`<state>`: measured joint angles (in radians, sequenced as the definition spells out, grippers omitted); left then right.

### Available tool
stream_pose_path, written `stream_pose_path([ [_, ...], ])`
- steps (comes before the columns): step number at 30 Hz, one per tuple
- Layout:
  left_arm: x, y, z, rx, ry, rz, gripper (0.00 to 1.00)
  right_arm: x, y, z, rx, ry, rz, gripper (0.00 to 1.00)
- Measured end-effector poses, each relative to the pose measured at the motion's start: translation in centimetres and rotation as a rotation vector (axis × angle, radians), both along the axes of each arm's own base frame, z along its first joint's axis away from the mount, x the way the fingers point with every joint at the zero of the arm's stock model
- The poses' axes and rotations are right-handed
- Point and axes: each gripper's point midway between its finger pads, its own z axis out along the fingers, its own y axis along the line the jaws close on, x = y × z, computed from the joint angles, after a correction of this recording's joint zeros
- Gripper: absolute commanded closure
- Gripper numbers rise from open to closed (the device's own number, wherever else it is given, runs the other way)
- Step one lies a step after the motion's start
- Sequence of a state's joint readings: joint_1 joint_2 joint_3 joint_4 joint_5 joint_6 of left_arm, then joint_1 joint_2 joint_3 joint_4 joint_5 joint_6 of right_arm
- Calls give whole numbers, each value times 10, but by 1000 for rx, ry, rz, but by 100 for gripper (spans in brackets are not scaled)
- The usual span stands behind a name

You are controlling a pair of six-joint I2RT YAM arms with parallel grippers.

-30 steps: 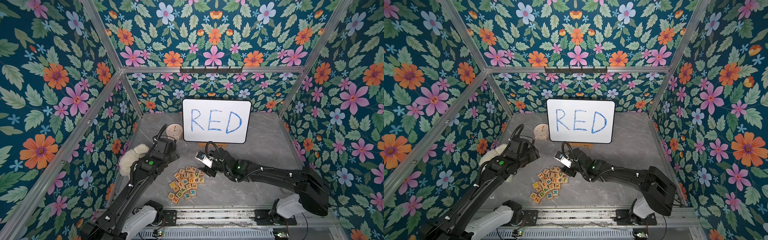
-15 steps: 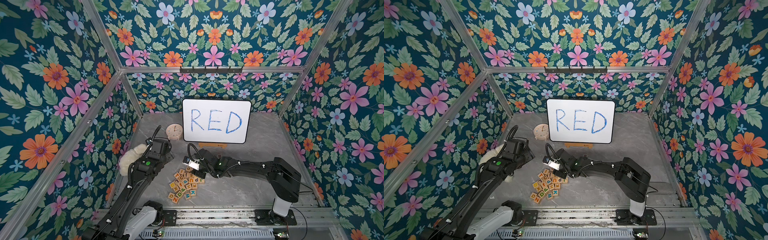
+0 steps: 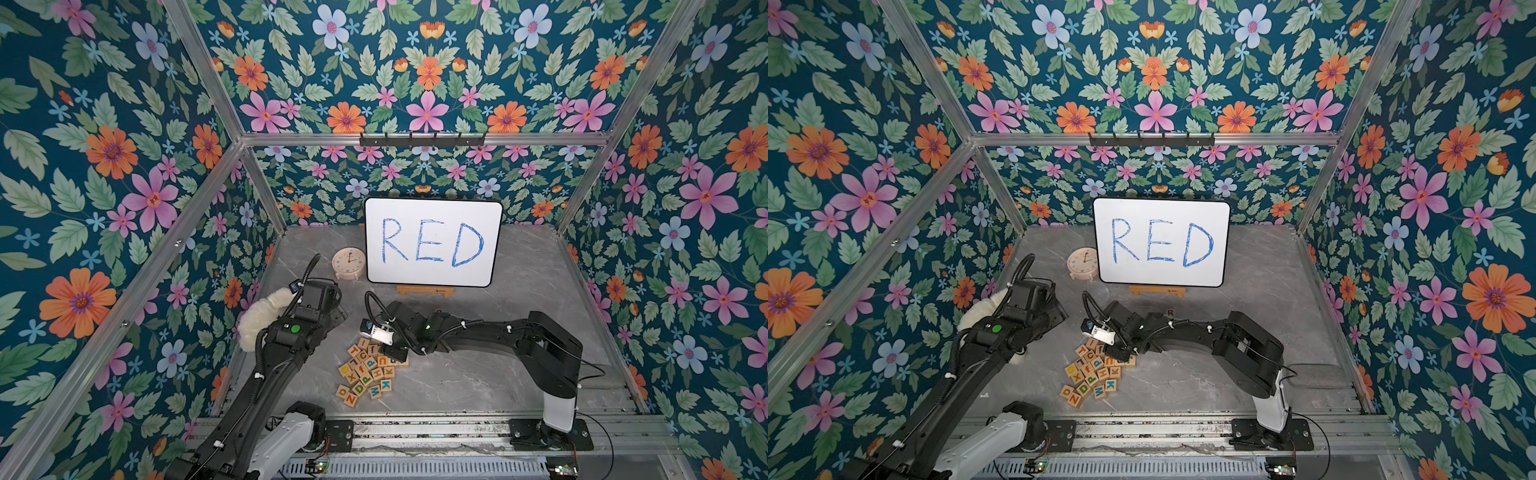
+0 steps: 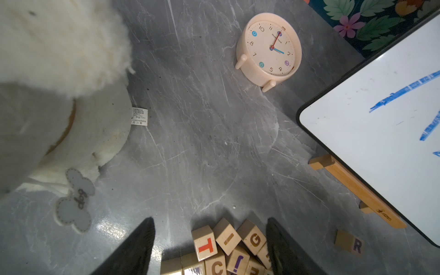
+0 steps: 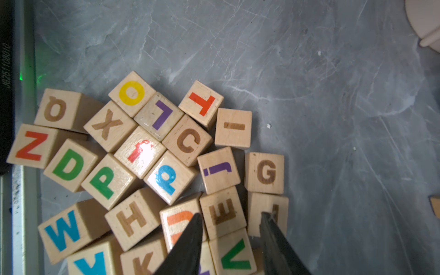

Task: Assemble the uppercase word "red" with letter blocks
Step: Pick up the letter block from the center of the board.

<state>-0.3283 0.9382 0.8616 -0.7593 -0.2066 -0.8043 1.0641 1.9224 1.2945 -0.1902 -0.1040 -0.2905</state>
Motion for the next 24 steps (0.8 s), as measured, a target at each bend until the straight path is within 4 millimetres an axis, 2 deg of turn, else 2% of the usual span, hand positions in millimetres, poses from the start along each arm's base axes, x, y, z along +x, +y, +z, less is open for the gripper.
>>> stream_pose_path([
  [12, -3, 4, 0, 10, -8, 9, 24, -2, 5, -19, -34, 23, -3, 58],
  [24, -4, 5, -2, 17, -5, 14, 25, -1, 4, -22, -38, 27, -16, 55],
])
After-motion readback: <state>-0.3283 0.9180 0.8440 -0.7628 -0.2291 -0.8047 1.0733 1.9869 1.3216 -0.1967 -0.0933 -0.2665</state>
